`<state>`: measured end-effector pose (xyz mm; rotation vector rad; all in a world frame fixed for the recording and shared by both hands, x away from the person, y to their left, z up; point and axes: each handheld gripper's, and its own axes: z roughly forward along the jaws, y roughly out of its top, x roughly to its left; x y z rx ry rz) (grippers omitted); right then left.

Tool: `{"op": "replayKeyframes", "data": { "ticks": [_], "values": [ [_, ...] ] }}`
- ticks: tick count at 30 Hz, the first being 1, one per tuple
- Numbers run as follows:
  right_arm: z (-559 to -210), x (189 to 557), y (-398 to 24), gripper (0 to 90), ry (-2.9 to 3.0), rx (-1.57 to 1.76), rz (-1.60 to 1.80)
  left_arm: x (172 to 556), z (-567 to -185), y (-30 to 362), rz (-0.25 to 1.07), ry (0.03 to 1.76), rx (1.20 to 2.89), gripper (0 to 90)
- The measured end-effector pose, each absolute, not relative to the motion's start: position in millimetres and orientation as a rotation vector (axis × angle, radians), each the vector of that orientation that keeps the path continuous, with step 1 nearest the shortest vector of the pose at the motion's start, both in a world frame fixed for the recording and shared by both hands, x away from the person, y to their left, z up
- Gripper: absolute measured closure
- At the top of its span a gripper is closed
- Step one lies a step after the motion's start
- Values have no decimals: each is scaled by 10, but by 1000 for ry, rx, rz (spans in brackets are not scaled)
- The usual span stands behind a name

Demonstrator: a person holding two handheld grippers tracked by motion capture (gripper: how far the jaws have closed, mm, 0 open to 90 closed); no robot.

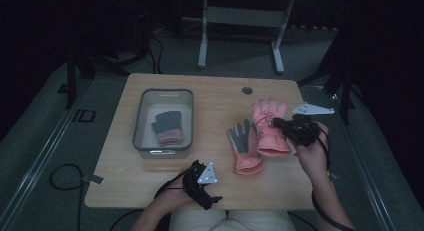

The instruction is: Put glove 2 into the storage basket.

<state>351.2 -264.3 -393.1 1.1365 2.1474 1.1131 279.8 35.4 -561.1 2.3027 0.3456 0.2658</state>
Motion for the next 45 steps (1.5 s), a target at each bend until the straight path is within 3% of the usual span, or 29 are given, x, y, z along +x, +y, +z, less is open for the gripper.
{"op": "replayKeyframes", "data": {
  "ticks": [7, 15, 45],
  "values": [
    [-3938, 3494, -2443, 889, 2197, 1096, 1117, 2796, -5610, 353, 262, 348, 2300, 6],
    [-4205, 3529, -2222, 889, 2267, 1069, 1060, 2795, -5609, 359, 263, 349, 2293, 6],
    [-4906, 3864, -2216, 840, 2386, 1234, 982, 2799, -5618, 355, 250, 354, 2298, 6]
  ]
}}
